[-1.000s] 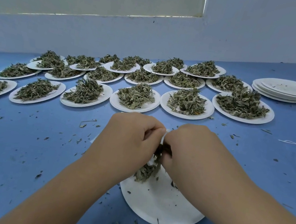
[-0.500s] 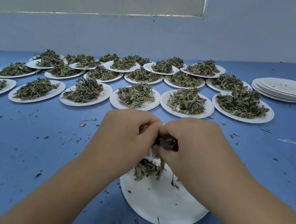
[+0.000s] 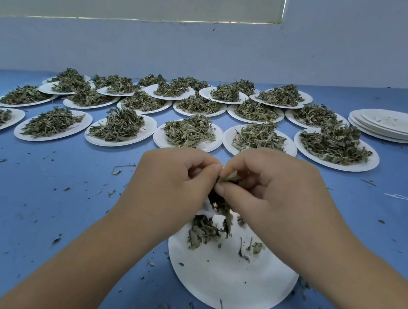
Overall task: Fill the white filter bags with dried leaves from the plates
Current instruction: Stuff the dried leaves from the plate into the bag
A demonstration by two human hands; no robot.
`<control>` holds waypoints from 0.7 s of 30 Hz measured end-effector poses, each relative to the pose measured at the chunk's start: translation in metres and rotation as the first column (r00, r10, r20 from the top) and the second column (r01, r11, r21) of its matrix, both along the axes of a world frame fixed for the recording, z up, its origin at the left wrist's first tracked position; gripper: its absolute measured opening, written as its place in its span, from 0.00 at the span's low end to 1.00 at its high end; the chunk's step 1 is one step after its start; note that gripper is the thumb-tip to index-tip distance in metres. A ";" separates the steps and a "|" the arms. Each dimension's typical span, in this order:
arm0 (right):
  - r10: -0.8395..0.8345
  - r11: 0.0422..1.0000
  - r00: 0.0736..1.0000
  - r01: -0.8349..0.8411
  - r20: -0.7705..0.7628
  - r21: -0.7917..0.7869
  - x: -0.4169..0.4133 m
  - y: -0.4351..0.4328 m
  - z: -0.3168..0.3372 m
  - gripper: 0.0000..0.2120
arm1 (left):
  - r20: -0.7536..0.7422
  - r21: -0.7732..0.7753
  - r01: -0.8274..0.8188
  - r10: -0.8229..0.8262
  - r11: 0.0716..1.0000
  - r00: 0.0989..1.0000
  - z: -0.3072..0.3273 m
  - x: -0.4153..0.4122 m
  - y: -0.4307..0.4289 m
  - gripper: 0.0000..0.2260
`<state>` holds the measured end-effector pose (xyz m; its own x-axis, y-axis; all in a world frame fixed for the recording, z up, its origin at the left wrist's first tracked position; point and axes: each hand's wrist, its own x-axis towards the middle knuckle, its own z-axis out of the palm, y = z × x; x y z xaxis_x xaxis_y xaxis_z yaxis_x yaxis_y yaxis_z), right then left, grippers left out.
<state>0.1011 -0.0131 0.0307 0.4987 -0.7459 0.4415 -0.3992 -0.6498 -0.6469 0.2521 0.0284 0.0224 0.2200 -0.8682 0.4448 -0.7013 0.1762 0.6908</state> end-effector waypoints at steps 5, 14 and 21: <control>-0.005 0.999 1.000 0.004 -0.021 -0.037 0.003 -0.002 -0.003 0.06 | -0.057 0.014 0.021 -0.021 1.000 0.998 0.001 0.001 -0.001 0.09; 0.127 0.986 0.988 -0.135 -0.084 -0.100 0.000 -0.004 -0.004 0.08 | -0.127 0.025 0.018 -0.015 1.000 0.992 0.003 0.006 -0.001 0.10; 0.083 0.994 0.992 -0.089 -0.096 -0.060 0.001 -0.007 -0.003 0.04 | -0.154 0.031 0.038 -0.032 0.999 0.988 0.003 0.006 0.001 0.09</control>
<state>0.1017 -0.0205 0.0274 0.6008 -0.6701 0.4360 -0.3965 -0.7234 -0.5653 0.2586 0.0291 0.0253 0.2526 -0.8905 0.3785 -0.5802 0.1736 0.7958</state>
